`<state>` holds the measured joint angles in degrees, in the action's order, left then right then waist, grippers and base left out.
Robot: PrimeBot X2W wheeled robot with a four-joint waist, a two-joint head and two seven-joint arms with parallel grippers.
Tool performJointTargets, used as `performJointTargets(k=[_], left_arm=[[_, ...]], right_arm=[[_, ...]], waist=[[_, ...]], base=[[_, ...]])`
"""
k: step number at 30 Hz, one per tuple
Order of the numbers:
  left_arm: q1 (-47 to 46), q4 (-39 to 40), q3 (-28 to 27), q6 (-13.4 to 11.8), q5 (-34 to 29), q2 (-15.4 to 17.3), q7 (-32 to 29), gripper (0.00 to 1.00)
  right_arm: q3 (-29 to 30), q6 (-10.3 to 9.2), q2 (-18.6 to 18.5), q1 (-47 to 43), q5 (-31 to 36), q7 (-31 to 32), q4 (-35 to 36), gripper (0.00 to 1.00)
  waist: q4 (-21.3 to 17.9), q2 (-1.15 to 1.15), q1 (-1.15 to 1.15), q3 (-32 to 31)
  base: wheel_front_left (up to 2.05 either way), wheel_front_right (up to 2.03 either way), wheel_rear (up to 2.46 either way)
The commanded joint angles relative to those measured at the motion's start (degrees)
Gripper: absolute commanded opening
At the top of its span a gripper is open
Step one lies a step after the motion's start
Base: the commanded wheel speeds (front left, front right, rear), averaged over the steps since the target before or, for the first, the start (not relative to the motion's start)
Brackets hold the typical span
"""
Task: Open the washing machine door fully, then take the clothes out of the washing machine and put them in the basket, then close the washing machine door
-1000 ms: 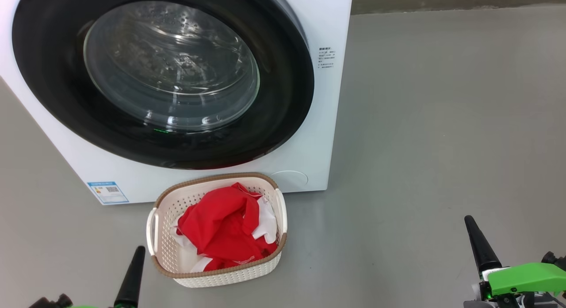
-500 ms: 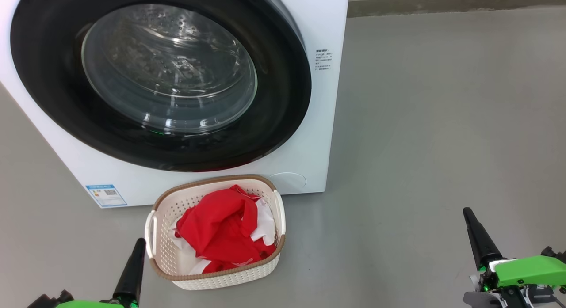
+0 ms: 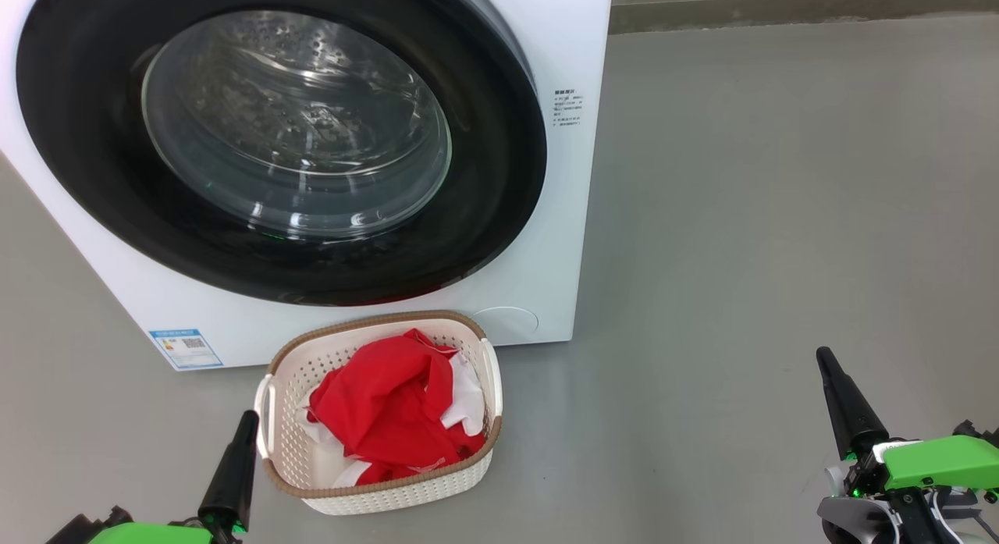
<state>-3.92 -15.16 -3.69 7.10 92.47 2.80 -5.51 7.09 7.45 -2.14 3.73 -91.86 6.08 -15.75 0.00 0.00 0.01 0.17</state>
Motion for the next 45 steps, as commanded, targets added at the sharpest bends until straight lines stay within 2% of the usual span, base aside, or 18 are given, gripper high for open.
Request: performJointTargets(k=[1,45], left_arm=[[-2.2,1.13,-2.1,0.38,0.31,0.63,-0.39,0.0],[-2.23,1.12,-2.47,0.38,0.0,0.38,-0.68,0.0]], right_arm=[[-0.8,0.03,-0.94,2.43,-0.49,0.22,1.74,0.0],[-0.66,0.03,-0.84,2.44,-0.37,0.34,1.73,0.0]], waist=[[0.0,0.0,0.0,0.0],[0.0,0.0,0.0,0.0]], base=[[0.0,0.0,0.0],[0.0,0.0,0.0]])
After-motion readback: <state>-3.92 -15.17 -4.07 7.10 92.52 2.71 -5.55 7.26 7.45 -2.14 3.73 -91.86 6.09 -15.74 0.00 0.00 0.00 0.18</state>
